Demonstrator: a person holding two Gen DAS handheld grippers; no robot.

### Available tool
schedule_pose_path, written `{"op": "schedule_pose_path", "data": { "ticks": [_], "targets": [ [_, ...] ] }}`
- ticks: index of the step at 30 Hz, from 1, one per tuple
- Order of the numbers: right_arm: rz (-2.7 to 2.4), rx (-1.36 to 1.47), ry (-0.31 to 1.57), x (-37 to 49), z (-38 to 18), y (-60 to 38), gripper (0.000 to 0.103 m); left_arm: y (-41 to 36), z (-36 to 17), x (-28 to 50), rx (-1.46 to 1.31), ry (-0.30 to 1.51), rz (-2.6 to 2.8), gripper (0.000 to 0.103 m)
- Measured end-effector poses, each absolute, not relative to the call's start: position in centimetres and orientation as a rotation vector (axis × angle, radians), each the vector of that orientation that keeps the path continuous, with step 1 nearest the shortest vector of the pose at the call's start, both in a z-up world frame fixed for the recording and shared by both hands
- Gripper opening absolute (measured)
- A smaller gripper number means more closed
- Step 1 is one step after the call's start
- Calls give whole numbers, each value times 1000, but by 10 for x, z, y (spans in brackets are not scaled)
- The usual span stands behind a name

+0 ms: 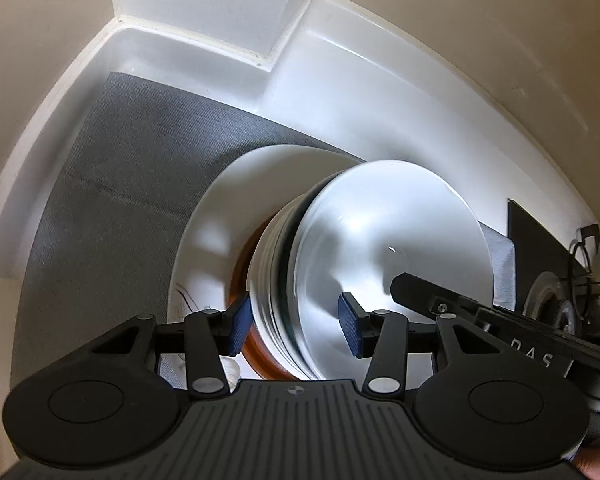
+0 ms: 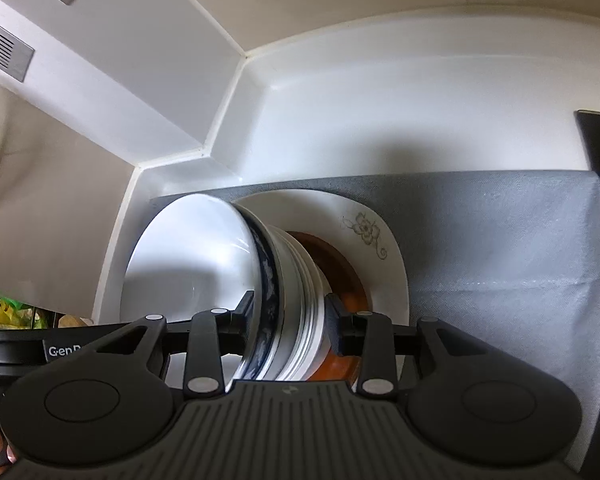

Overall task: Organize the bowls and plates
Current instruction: 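Lower the bowl stack onto the brown plate with the right gripper, then open the right gripper and pull both tools back from the stack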

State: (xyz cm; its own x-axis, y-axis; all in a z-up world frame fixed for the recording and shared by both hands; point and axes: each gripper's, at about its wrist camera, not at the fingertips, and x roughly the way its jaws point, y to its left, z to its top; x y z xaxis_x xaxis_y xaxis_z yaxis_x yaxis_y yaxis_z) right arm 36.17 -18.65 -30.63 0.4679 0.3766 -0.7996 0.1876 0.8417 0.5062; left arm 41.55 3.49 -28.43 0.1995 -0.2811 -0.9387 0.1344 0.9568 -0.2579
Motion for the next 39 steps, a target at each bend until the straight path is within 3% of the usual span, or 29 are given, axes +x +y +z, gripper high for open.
{"op": "schedule_pose_path", "data": {
  "ticks": [7,11,14,17,19,22,28,31,39],
  "targets": [
    [119,559,1082,366,-309,-182,40,35,-287,422,-155,1331,-300,50],
    [125,576,1082,363,-310,-182,49,40,-287,417,-170,1307,-289,49],
    [83,551,1077,350,-305,-180,66,43,-274,399,-125,1230,-233,54],
    [83,565,1045,327,-290,-179,68,44,-246,372,-86,1136,-205,62],
    [80,549,1005,306,-274,-176,69,45,-223,349,-78,1081,-199,76],
    [78,502,999,279,-250,-168,86,42,-188,314,-50,983,-192,84],
    [114,430,944,215,-191,-155,91,29,-123,247,16,900,-226,100],
    [134,385,914,184,-158,-149,103,22,-108,221,18,916,-289,101],
    [61,282,895,127,-103,-130,103,16,-69,151,122,885,-191,103]
  ]
}}
